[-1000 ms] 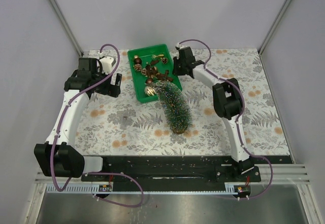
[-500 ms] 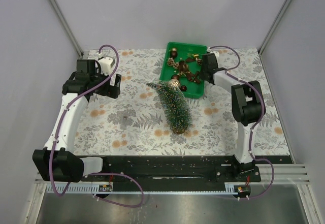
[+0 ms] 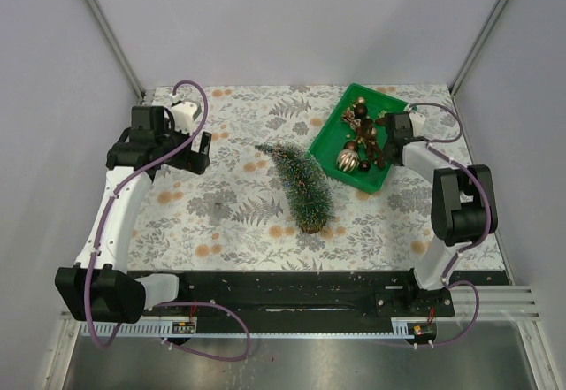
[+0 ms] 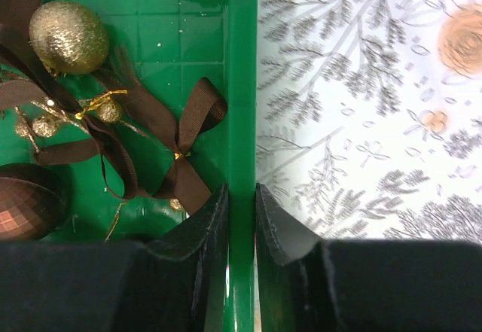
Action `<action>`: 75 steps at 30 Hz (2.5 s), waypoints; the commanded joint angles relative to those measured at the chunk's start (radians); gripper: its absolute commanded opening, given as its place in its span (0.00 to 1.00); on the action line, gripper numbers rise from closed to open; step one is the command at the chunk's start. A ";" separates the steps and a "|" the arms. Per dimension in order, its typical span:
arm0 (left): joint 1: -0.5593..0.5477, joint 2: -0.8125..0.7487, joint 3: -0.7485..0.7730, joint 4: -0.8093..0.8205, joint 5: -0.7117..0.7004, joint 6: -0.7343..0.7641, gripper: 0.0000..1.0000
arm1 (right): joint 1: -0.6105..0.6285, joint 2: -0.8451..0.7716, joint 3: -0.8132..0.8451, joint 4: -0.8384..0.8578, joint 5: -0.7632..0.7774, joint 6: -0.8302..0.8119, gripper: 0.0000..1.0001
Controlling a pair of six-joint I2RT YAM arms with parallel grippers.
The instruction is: Decorate the small christmas tree
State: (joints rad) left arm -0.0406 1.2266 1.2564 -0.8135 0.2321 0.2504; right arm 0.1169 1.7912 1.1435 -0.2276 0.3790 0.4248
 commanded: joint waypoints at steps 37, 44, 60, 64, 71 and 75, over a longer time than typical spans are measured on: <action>0.005 -0.019 -0.040 0.027 0.004 0.032 0.99 | -0.045 0.407 0.702 -0.125 -0.364 -0.014 0.59; 0.005 -0.001 -0.041 0.027 0.007 0.029 0.99 | -0.040 0.455 0.708 -0.193 -0.302 -0.026 0.59; 0.005 -0.001 -0.051 0.028 0.027 0.023 0.99 | -0.040 0.409 0.588 -0.173 -0.258 -0.092 0.65; 0.005 -0.003 -0.057 0.028 0.029 0.023 0.99 | -0.040 0.419 0.648 -0.197 -0.244 -0.112 0.65; 0.005 -0.004 -0.077 0.045 0.026 0.021 0.99 | -0.040 0.467 0.740 -0.237 -0.244 -0.141 0.63; 0.005 0.004 -0.077 0.045 0.024 0.020 0.99 | -0.040 0.471 0.734 -0.234 -0.258 -0.135 0.60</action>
State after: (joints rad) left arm -0.0406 1.2434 1.1816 -0.8101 0.2401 0.2661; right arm 0.0704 2.2551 1.8462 -0.4507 0.1143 0.3046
